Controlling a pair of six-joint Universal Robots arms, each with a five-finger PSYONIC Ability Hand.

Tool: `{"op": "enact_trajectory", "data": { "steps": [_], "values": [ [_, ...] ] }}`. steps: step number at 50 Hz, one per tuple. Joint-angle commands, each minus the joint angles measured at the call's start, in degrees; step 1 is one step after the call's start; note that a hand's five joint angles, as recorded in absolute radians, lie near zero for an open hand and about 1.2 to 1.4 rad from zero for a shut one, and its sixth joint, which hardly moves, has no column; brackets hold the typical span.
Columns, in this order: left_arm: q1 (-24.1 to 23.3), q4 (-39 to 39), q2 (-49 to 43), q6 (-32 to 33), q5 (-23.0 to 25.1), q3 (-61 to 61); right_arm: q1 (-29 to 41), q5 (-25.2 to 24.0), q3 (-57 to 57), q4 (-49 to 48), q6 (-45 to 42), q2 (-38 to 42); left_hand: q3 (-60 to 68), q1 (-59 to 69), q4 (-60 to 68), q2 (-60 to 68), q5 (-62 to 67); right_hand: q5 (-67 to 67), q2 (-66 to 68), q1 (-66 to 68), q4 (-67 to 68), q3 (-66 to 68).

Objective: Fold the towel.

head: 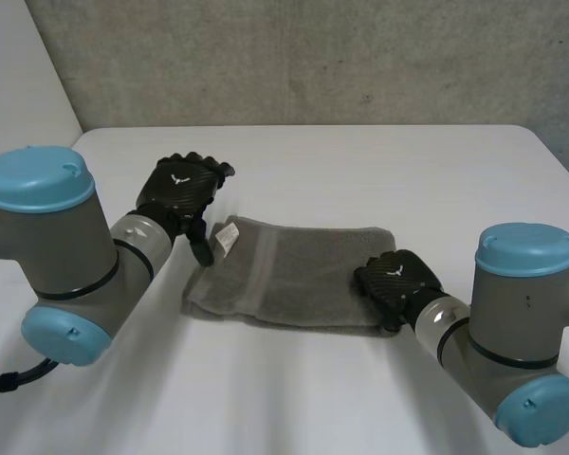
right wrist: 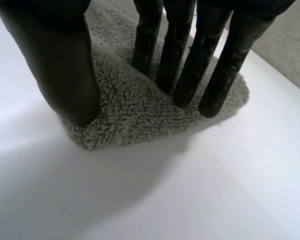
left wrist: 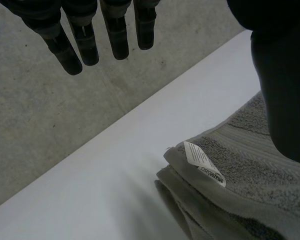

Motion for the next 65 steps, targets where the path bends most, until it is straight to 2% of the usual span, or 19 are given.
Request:
{"op": "enact_trajectory", "data": {
  "steps": [1, 4, 8, 15, 20, 24, 29, 32, 34, 40, 43, 44, 45, 46, 47, 51, 53, 61, 65],
  "values": [
    [0.6, 0.0, 0.0, 0.0, 0.0, -0.2, -0.9, 2.6, -0.4, 0.3, -2.5, 0.2, -3.0, -4.5, -4.2, -3.8, -11.9, 1.4, 0.9, 1.1, 1.1, 1.1],
    [0.7, 0.0, 0.0, 0.0, 0.0, -0.1, -0.9, 2.7, 0.0, 0.2, -2.6, 0.2, -3.0, -4.5, -4.2, -3.8, -11.9, 3.4, 2.9, 3.2, 3.1, 3.1],
    [0.6, 0.0, 0.0, 0.0, -0.1, 0.0, -0.9, 2.8, 0.4, -0.5, -2.4, 0.2, -3.0, -4.5, -4.2, -3.8, -11.9, 33.1, 32.6, 32.8, 32.8, 32.7],
    [0.4, -0.1, 0.0, -0.1, -0.2, -0.2, -3.1, 5.5, 0.2, 0.4, -4.3, -0.8, -3.0, -4.5, -4.2, -3.8, -11.9, 34.3, 33.8, 34.0, 34.0, 34.0],
    [0.6, -0.5, 0.4, -1.8, -0.2, -0.1, -6.2, 6.7, 0.2, 2.0, -19.7, -4.0, -3.2, -4.6, -4.3, -4.0, -12.0, 34.3, 33.8, 34.0, 34.0, 34.0],
    [0.9, -0.5, 1.1, -2.8, -0.1, 0.5, -5.7, 6.4, -1.4, 1.1, -26.3, -4.8, -3.4, -4.8, -4.5, -4.1, -12.2, 34.3, 33.8, 34.0, 34.0, 34.0],
    [1.3, -0.4, 1.6, -4.6, -0.3, 2.4, 6.5, 5.4, -11.2, -0.5, -26.9, -3.5, -3.2, -4.6, -4.3, -4.0, -12.0, 34.3, 33.8, 34.0, 34.0, 34.0],
    [1.3, -0.4, 1.7, -5.4, -0.3, 2.7, 10.0, 4.6, -13.4, -1.7, -26.8, -1.1, -3.2, -4.6, -4.3, -4.0, -12.0, 34.3, 33.8, 34.0, 34.0, 34.0],
    [1.4, -0.4, 1.7, -7.7, -0.4, 2.9, 15.9, 0.8, -15.4, -3.8, -27.8, 4.0, -3.2, -4.6, -4.3, -4.0, -12.0, 34.3, 33.8, 34.0, 34.0, 34.0],
    [2.2, -0.5, 1.8, -11.2, -0.5, 2.7, 22.4, -8.0, -15.2, -4.7, -30.2, 6.9, -3.2, -4.6, -4.3, -4.0, -12.0, 34.3, 33.8, 34.0, 34.0, 34.0],
    [2.7, -0.6, 1.8, -12.3, -0.6, 2.6, 22.4, -8.1, -15.2, -4.8, -29.8, 6.9, -3.0, -4.5, -4.2, -3.8, -11.9, 34.3, 33.8, 34.0, 34.0, 34.0],
    [2.8, -0.6, 1.8, -12.5, -0.6, 2.5, 22.0, -7.5, -15.3, -5.0, -29.6, 6.8, -3.0, -4.5, -4.2, -3.8, -11.9, 30.0, 29.5, 29.8, 29.8, 29.7],
    [2.8, -0.6, 1.8, -12.5, -0.6, 2.4, 21.8, -6.5, -15.2, -4.8, -28.9, 6.6, -3.0, -4.5, -4.2, -3.8, -11.9, 4.8, 4.3, 4.6, 4.6, 4.5],
    [2.8, -0.6, 1.8, -12.5, -0.6, 2.4, 21.8, -6.5, -15.2, -4.8, -28.9, 6.6, -3.0, -4.5, -4.2, -3.8, -11.9, 4.6, 4.1, 4.3, 4.3, 4.3],
    [2.8, -0.6, 1.8, -12.5, -0.5, 2.4, 21.7, -5.5, -14.9, -4.7, -27.5, 6.5, -3.0, -4.5, -4.2, -3.8, -11.9, -11.7, -12.2, -12.0, -12.0, -12.1],
    [2.6, -0.6, 1.8, -12.7, -0.4, 2.3, 21.0, -3.9, -13.7, -4.5, -21.9, 4.2, -3.0, -4.5, -4.2, -3.8, -11.9, -20.8, -21.3, -21.1, -21.1, -21.1],
    [2.0, -0.6, 1.7, -12.7, -0.4, 2.4, 17.0, -3.8, -11.7, -4.5, -13.2, -1.7, -3.0, -4.5, -4.2, -3.8, -11.9, -32.7, -33.2, -33.0, -33.0, -33.0],
    [-0.5, -0.4, 0.7, -12.7, -0.5, 3.4, 8.7, -3.6, -9.5, -3.6, 6.5, -9.7, -2.9, -4.3, -4.0, -3.6, -11.7, -35.7, -36.2, -36.0, -36.0, -36.0],
    [-2.5, -0.5, -0.6, -13.0, -0.5, 4.0, 6.7, -3.7, -9.4, -1.3, 8.2, -10.2, -2.9, -4.3, -4.0, -3.6, -11.7, -35.7, -36.2, -36.0, -36.0, -36.0]
  ]
}}
